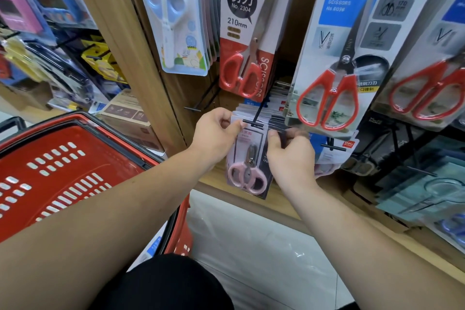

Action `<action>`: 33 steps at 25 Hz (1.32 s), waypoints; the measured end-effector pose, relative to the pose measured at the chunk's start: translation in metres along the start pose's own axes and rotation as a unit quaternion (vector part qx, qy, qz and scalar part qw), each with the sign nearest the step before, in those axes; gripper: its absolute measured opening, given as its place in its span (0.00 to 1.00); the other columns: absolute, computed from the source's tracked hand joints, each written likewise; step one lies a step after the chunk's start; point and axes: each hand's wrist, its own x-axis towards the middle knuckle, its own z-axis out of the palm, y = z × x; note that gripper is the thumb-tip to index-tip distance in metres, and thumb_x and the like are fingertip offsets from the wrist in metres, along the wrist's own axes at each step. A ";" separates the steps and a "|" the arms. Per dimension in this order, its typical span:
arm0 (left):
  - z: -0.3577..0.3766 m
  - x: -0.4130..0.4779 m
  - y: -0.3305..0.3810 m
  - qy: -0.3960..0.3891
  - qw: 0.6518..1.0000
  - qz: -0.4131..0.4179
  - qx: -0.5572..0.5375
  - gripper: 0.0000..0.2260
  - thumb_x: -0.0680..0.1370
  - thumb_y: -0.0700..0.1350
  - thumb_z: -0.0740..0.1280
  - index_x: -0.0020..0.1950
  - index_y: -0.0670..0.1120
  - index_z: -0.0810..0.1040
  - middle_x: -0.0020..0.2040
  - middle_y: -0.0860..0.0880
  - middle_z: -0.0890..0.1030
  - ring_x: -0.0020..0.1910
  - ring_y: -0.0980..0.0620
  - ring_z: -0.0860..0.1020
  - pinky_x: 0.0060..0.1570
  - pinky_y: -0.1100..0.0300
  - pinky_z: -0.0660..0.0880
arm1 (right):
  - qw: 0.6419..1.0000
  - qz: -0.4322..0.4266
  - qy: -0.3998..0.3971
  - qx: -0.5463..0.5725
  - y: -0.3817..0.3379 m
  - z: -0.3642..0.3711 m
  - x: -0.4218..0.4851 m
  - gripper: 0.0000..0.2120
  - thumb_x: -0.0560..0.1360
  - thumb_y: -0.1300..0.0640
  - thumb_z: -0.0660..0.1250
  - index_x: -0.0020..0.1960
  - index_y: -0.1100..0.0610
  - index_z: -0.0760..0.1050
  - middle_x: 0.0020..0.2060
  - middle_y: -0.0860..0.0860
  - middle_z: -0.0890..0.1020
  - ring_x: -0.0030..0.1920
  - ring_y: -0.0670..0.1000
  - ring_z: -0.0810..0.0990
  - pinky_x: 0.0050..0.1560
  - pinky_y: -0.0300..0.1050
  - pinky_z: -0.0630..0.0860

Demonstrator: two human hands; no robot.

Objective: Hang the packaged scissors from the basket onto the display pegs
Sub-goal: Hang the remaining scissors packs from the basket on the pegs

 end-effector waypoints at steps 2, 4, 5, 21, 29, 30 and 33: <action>-0.001 -0.003 -0.003 0.021 1.000 0.013 -0.006 0.06 0.81 0.47 0.74 0.49 0.44 0.82 0.44 0.43 0.85 0.41 0.47 0.83 0.48 0.46 0.85 | 0.999 0.007 0.033 -0.002 0.000 -0.002 -0.003 0.12 0.81 0.49 0.70 0.46 0.50 0.68 0.49 0.54 0.82 0.48 0.55 0.81 0.49 0.49 0.76; -0.003 -0.005 -0.004 0.028 0.999 0.008 -0.014 0.08 0.81 0.47 0.73 0.50 0.43 0.82 0.42 0.44 0.84 0.39 0.52 0.81 0.46 0.50 0.84 | 0.999 0.025 0.030 -0.003 0.003 -0.006 -0.005 0.15 0.82 0.47 0.69 0.43 0.51 0.67 0.45 0.54 0.80 0.43 0.53 0.80 0.42 0.46 0.73; -0.003 -0.005 -0.003 0.029 1.000 0.006 -0.010 0.08 0.81 0.47 0.73 0.50 0.43 0.82 0.43 0.44 0.84 0.39 0.51 0.81 0.46 0.50 0.84 | 1.000 0.028 -0.004 -0.010 0.006 -0.006 -0.006 0.15 0.82 0.46 0.68 0.42 0.52 0.69 0.42 0.53 0.81 0.41 0.52 0.80 0.41 0.46 0.73; 0.015 -0.005 -0.011 -0.101 0.977 -0.181 -0.053 0.22 0.87 0.59 0.59 0.53 0.45 0.84 0.52 0.45 0.86 0.55 0.47 0.84 0.59 0.52 0.80 | 0.955 0.130 -0.268 0.008 0.018 0.009 0.004 0.34 0.81 0.26 0.45 0.72 0.44 0.74 0.65 0.48 0.82 0.63 0.50 0.79 0.56 0.45 0.69; 0.022 0.002 -0.017 -0.123 0.970 -0.199 -0.062 0.23 0.85 0.63 0.58 0.57 0.47 0.84 0.57 0.47 0.85 0.59 0.46 0.82 0.69 0.44 0.75 | 0.965 0.129 -0.229 -0.027 0.017 0.012 0.016 0.34 0.81 0.26 0.45 0.62 0.46 0.79 0.58 0.48 0.84 0.56 0.49 0.78 0.57 0.52 0.66; 0.019 -0.001 -0.017 -0.119 0.972 -0.193 -0.065 0.23 0.86 0.63 0.58 0.58 0.47 0.83 0.56 0.47 0.85 0.59 0.46 0.82 0.69 0.44 0.76 | 0.965 0.121 -0.231 -0.037 0.018 0.010 0.015 0.34 0.80 0.25 0.45 0.60 0.46 0.80 0.56 0.48 0.84 0.57 0.51 0.79 0.57 0.52 0.68; -0.007 -0.018 -0.011 -0.120 0.975 -0.171 -0.075 0.17 0.87 0.58 0.59 0.59 0.48 0.81 0.56 0.47 0.86 0.58 0.47 0.84 0.65 0.47 0.80 | 0.960 0.082 -0.257 -0.079 0.012 0.002 0.004 0.36 0.81 0.26 0.48 0.61 0.51 0.82 0.54 0.52 0.85 0.59 0.56 0.82 0.62 0.56 0.75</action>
